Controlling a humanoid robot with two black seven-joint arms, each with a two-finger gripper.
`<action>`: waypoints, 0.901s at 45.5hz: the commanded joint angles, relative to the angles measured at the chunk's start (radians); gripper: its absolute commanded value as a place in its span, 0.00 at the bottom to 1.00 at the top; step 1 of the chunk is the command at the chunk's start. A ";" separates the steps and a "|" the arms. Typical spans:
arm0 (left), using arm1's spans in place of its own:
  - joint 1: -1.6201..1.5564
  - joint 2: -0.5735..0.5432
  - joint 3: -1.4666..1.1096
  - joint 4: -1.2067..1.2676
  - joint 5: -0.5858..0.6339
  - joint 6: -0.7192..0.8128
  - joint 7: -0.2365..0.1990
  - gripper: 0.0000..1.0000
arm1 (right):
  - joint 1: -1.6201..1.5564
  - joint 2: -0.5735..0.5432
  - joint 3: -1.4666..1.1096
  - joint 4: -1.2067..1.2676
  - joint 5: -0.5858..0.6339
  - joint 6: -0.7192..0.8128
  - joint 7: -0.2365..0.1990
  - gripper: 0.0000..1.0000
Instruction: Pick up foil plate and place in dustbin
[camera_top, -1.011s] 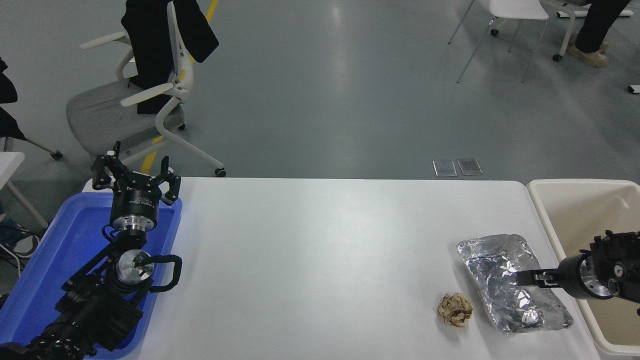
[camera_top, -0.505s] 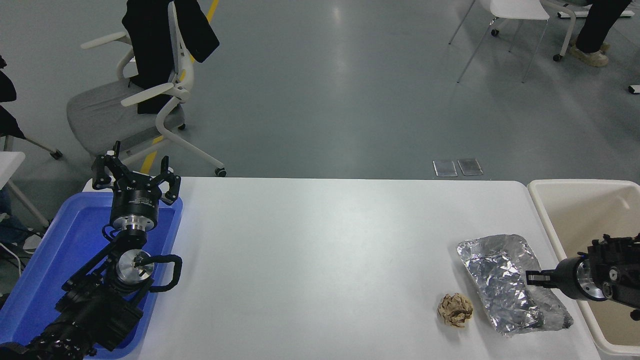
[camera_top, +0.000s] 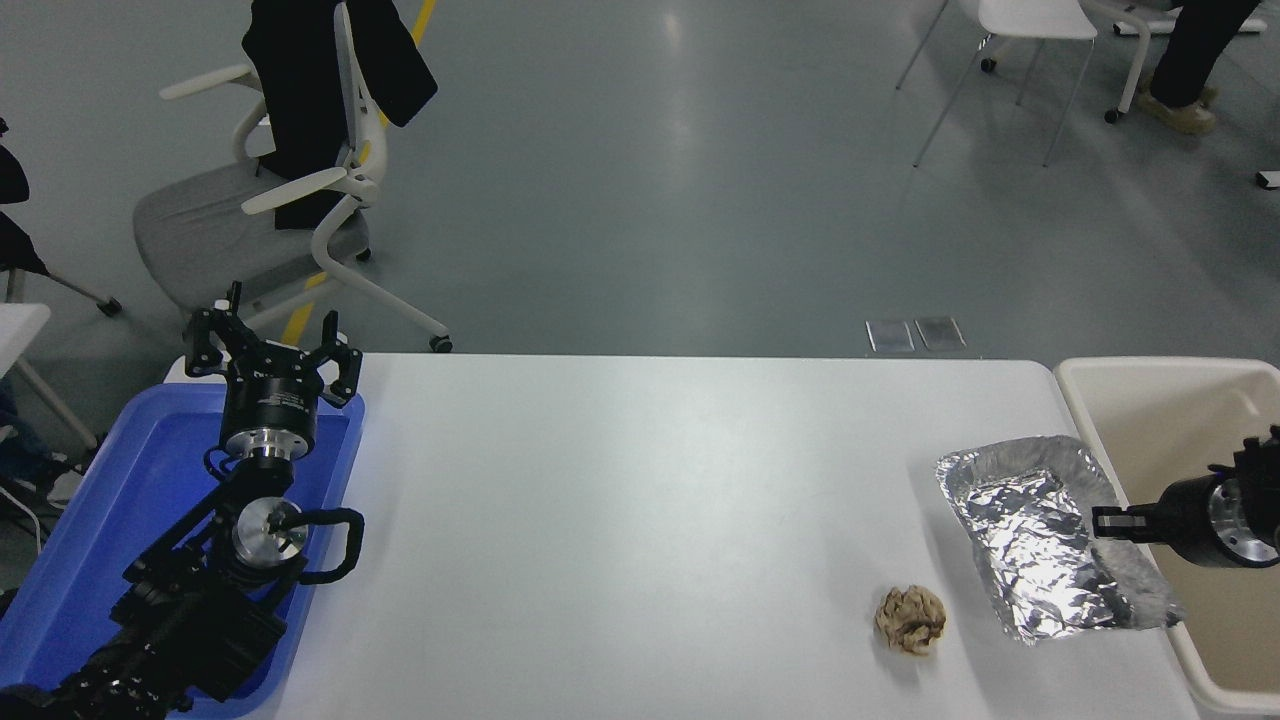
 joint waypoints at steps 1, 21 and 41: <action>0.000 0.000 0.000 0.000 0.000 0.000 0.002 0.99 | 0.510 -0.061 -0.392 0.211 0.017 0.061 0.003 0.00; 0.000 0.000 0.000 0.000 0.000 0.000 0.002 0.99 | 0.893 0.016 -0.574 0.250 0.039 0.250 -0.010 0.00; 0.000 0.000 0.000 0.000 0.000 0.000 0.002 0.99 | 0.900 0.012 -0.579 0.229 0.020 0.276 -0.029 0.00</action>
